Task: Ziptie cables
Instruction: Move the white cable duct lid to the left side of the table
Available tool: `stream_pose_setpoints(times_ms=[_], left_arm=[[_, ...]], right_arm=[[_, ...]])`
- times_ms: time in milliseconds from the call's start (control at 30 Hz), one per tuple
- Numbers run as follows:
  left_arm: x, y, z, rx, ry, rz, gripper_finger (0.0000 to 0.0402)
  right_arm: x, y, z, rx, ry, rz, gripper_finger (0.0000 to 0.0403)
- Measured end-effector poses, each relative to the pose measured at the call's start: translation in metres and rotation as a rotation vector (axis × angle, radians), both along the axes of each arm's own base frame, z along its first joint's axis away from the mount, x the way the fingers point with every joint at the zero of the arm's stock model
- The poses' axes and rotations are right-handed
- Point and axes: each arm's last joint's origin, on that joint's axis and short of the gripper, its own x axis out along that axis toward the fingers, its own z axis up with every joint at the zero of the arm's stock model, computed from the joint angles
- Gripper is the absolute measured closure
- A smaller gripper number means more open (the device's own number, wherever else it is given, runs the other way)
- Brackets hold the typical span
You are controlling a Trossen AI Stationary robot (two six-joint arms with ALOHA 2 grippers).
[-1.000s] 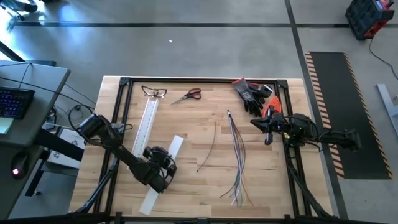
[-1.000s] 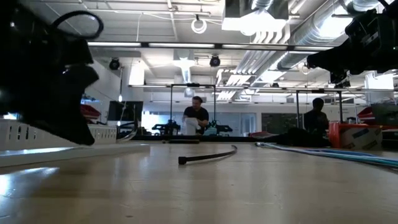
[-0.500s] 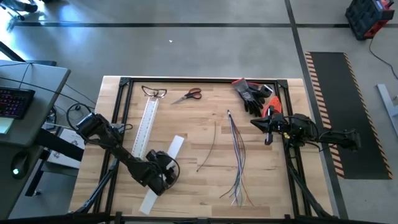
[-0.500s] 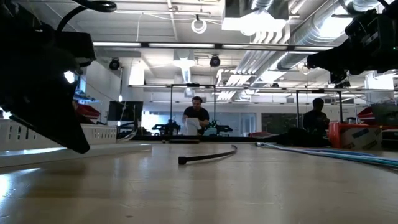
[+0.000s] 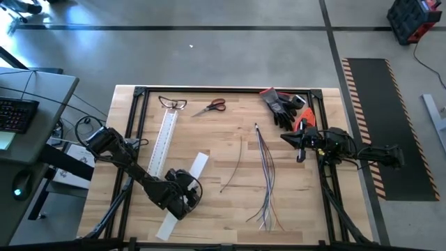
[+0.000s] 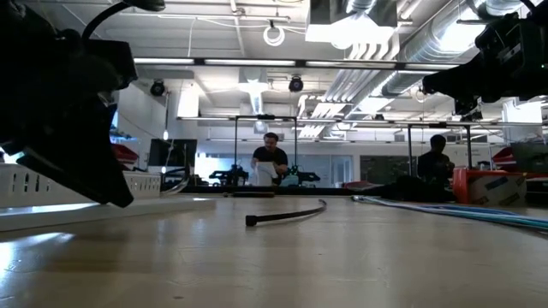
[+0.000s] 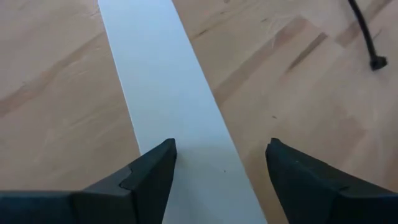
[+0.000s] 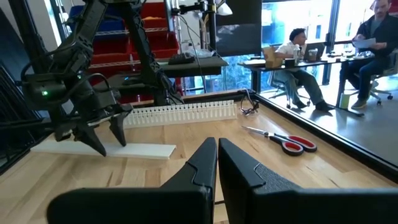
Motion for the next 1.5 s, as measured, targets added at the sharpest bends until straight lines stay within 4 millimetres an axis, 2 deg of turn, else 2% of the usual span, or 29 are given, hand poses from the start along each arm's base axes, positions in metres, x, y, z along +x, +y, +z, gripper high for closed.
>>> stream_pose_setpoints(times_ms=[133,333,533,700,967,1133,1367,1500], left_arm=[[0.005,0.008,-0.001,0.007,0.049,-0.022,0.0155],[0.014,0.013,0.004,0.005,0.127,-0.098,0.011],[0.021,0.019,0.021,0.031,0.259,-0.104,0.009],[0.018,0.012,0.031,0.111,0.162,-0.021,0.009],[-0.006,-0.002,0.005,0.12,0.046,0.124,0.009],[-0.009,-0.005,-0.014,0.113,0.031,0.152,0.0089],[-0.011,-0.008,-0.028,0.102,0.017,0.213,0.009],[-0.013,-0.013,-0.036,0.1,-0.009,0.234,0.0112]], right_arm=[[0.0,0.0,0.0,0.0,0.0,0.0,0.0402],[0.0,0.0,0.0,0.0,0.0,0.0,0.0402],[0.0,0.0,0.0,0.0,0.001,0.0,0.0402],[0.0,0.0,0.0,0.0,0.0,0.0,0.0402],[0.0,0.0,0.0,0.0,0.0,0.0,0.0402],[0.0,0.0,0.0,0.0,0.0,0.0,0.0402],[0.0,0.0,0.0,0.0,0.0,0.0,0.0402],[0.0,0.0,0.0,0.0,0.0,0.0,0.0402]])
